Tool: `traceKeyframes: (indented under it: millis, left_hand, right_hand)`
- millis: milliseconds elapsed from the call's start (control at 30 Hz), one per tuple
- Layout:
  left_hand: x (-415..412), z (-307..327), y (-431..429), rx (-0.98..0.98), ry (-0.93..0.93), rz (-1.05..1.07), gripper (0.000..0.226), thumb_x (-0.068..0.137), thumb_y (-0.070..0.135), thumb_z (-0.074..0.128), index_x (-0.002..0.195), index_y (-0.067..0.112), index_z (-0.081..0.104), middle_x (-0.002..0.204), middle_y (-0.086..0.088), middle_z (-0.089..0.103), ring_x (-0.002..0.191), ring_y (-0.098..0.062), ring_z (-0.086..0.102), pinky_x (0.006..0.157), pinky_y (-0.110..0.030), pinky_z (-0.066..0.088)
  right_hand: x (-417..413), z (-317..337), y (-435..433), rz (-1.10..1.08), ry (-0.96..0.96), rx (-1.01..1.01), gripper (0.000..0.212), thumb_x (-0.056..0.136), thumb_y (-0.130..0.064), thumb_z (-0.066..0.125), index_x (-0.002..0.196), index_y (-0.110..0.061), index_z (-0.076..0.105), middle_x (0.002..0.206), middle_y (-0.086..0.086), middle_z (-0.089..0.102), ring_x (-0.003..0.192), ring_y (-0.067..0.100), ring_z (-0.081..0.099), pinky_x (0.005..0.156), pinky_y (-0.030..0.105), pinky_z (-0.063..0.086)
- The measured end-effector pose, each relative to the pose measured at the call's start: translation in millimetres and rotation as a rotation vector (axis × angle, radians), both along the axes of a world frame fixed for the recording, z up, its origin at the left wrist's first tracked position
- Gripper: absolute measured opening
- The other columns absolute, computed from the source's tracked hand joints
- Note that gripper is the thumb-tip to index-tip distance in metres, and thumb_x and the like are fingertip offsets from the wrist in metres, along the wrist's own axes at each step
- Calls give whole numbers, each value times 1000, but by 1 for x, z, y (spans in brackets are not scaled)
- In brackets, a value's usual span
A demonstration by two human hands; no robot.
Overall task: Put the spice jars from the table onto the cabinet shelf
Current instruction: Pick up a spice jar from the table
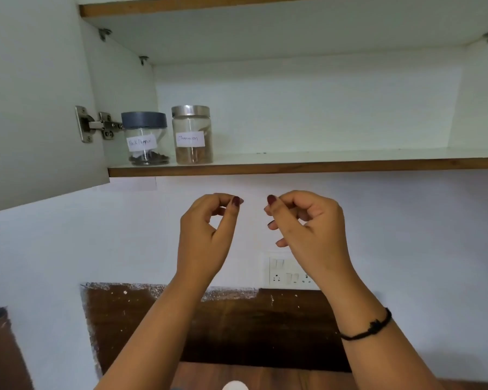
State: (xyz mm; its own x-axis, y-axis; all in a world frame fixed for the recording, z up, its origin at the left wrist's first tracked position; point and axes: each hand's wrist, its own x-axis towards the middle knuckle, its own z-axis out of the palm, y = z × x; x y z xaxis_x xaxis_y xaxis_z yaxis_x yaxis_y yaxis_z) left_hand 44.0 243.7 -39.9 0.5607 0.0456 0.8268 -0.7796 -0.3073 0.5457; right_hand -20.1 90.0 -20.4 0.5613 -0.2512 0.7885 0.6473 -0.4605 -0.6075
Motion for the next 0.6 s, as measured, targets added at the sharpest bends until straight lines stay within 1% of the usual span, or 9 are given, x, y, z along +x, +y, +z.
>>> traceKeyframes:
  millis: [133,267,367,400,500,600]
  left_hand:
    - [-13,-40,-22,7,121,-66,23,94,38,53,102,27,72,102,13,71,100,-6,66,80,-16,55]
    - [-30,-82,-40,13,239,-140,25,94,37,53,103,24,73,102,12,72,101,-8,67,84,-25,57]
    - [-43,-106,-51,10,297,-172,24,95,35,54,102,22,73,99,11,73,99,-7,68,88,-32,57]
    - [-47,-112,-54,7,304,-186,24,96,34,54,99,21,74,95,10,74,97,-7,68,87,-34,57]
    - [-57,-129,-58,11,305,-213,25,98,30,53,96,16,74,90,6,74,93,-12,69,82,-36,57]
    - [-65,-146,-58,3,336,-228,28,98,33,52,99,15,73,94,6,74,97,-14,69,83,-33,57]
  right_hand:
    - [-18,-30,-18,-35,38,-15,20,86,-42,61,82,-25,73,77,-8,71,74,18,69,61,45,60]
    - [-32,-68,-36,-48,132,10,20,84,-44,62,82,-28,72,79,-10,72,76,18,70,63,46,61]
    - [-42,-92,-44,-32,161,33,27,84,-47,60,83,-24,73,78,-8,72,75,19,70,64,48,60]
    - [-46,-98,-47,-22,163,36,28,84,-47,59,83,-22,73,77,-5,72,73,19,70,63,48,60]
    - [-55,-119,-53,11,182,38,25,85,-41,60,84,-20,73,75,2,71,69,22,69,61,47,59]
    - [-62,-141,-61,19,203,37,25,87,-37,61,87,-14,73,77,7,71,69,23,69,58,48,57]
